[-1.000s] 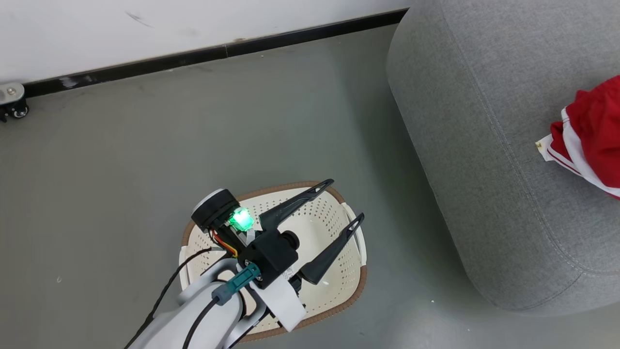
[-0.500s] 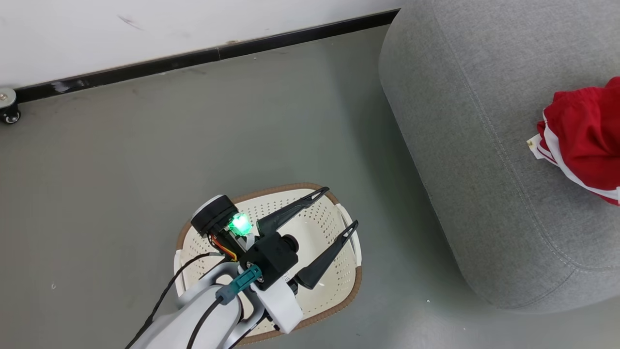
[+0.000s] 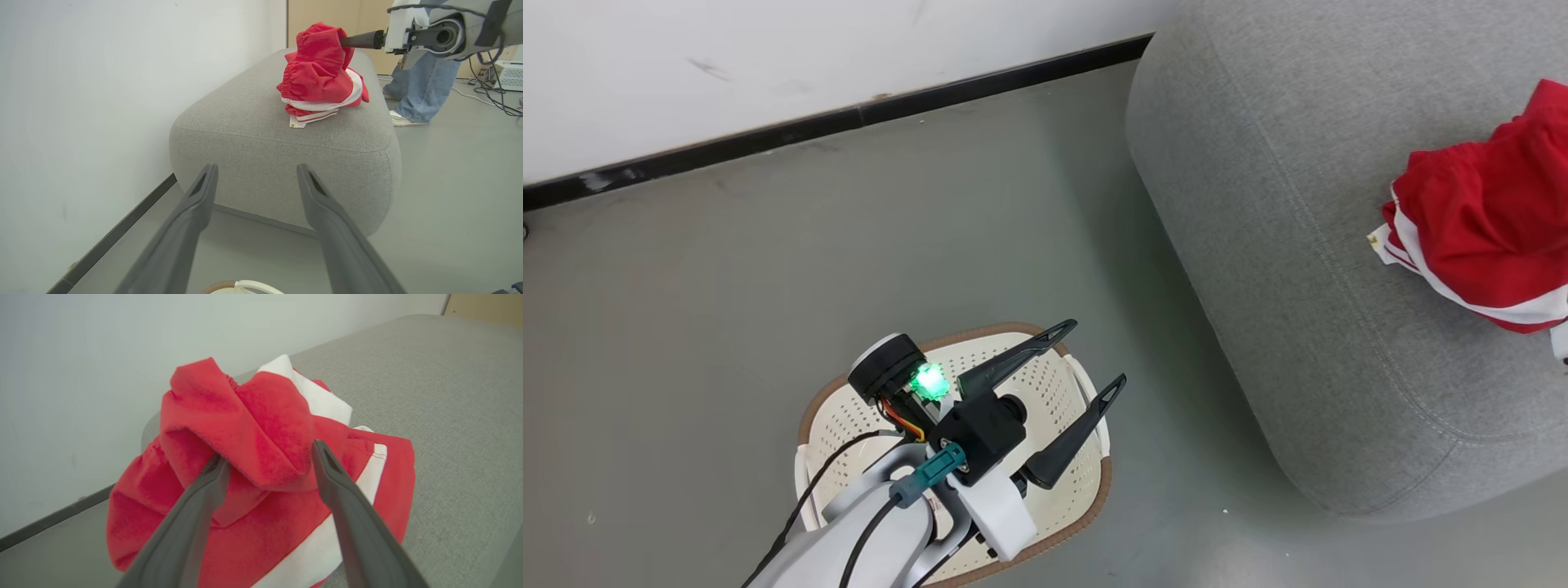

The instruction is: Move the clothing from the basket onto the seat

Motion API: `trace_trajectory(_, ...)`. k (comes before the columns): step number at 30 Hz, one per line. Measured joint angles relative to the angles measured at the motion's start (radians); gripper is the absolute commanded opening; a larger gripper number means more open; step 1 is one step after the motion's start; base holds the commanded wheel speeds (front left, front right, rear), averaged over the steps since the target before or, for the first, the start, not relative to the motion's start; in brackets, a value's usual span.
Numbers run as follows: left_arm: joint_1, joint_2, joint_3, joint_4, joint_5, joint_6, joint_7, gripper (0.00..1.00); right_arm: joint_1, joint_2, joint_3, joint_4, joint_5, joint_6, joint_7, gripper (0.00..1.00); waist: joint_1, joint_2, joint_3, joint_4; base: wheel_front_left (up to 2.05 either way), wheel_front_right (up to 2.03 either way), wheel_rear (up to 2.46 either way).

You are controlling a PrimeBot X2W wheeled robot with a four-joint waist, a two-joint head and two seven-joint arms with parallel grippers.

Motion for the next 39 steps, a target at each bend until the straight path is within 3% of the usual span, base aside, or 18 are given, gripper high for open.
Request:
trace_trajectory(12, 0.005, -0.007, 0.020, 0.031, -0.026, 0.001, -0.006, 1.00, 0.075, -0.006, 0.061, -0.097, -0.021, 0.000, -0.018, 1.00, 0.0000, 0.0000, -0.051, -0.046, 0.00, 0.00, 0.00)
trace_trajectory(18, 0.039, -0.004, 0.058, 0.048, -0.042, 0.026, -0.006, 1.00, 0.094, -0.019, 0.095, -0.175, -0.030, 0.000, -0.022, 1.00, 0.0000, 0.0000, -0.090, -0.058, 0.00, 0.00, 0.00)
trace_trajectory(28, 0.107, -0.002, 0.145, 0.053, -0.083, 0.097, -0.012, 1.00, 0.094, -0.016, 0.156, -0.296, -0.037, 0.000, -0.025, 1.00, 0.0000, 0.0000, -0.158, -0.047, 0.00, 0.00, 0.00)
trace_trajectory(39, 0.217, 0.006, 0.250, 0.024, -0.104, 0.179, -0.012, 1.00, 0.116, 0.046, 0.208, -0.386, -0.038, 0.000, -0.026, 1.00, 0.0000, 0.0000, -0.220, 0.015, 0.00, 0.00, 0.00)
